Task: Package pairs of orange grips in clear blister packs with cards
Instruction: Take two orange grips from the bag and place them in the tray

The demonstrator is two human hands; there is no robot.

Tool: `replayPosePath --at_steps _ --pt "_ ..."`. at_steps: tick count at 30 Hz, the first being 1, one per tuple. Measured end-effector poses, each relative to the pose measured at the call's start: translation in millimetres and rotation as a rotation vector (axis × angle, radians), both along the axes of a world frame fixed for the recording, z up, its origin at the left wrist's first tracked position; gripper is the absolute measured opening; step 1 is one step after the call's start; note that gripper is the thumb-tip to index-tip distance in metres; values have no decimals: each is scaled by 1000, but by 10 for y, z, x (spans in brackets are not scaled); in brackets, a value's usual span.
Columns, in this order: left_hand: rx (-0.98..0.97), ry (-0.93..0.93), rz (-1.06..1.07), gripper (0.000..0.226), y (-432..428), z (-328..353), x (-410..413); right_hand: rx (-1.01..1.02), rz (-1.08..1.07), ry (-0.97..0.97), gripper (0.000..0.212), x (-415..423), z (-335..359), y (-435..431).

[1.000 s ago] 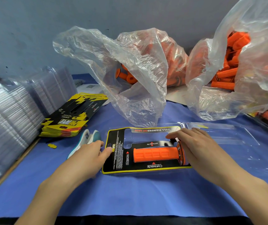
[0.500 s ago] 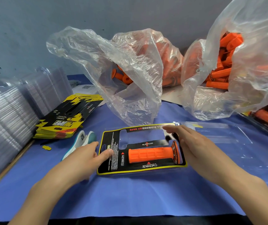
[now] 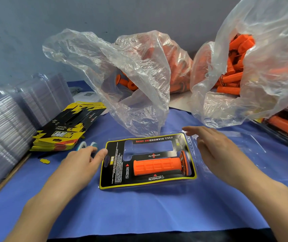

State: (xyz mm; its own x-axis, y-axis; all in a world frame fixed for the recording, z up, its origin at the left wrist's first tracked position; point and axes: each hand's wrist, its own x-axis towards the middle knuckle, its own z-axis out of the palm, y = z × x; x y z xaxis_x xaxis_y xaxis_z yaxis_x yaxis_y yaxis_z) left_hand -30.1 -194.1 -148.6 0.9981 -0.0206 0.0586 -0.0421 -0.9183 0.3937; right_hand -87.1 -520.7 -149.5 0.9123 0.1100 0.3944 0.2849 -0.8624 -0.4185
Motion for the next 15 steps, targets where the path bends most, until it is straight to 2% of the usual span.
replayPosePath --at_steps 2,7,11,15 --pt "17 -112 19 40 -28 21 22 -1 -4 3 55 37 17 5" --pt "-131 -326 -82 39 -216 105 -11 4 -23 16 50 119 88 56" --pt "-148 -345 -273 33 -420 93 -97 57 -168 12 26 16 46 151" --pt "-46 -314 -445 36 -519 59 -182 105 -259 113 42 -169 -12 220"
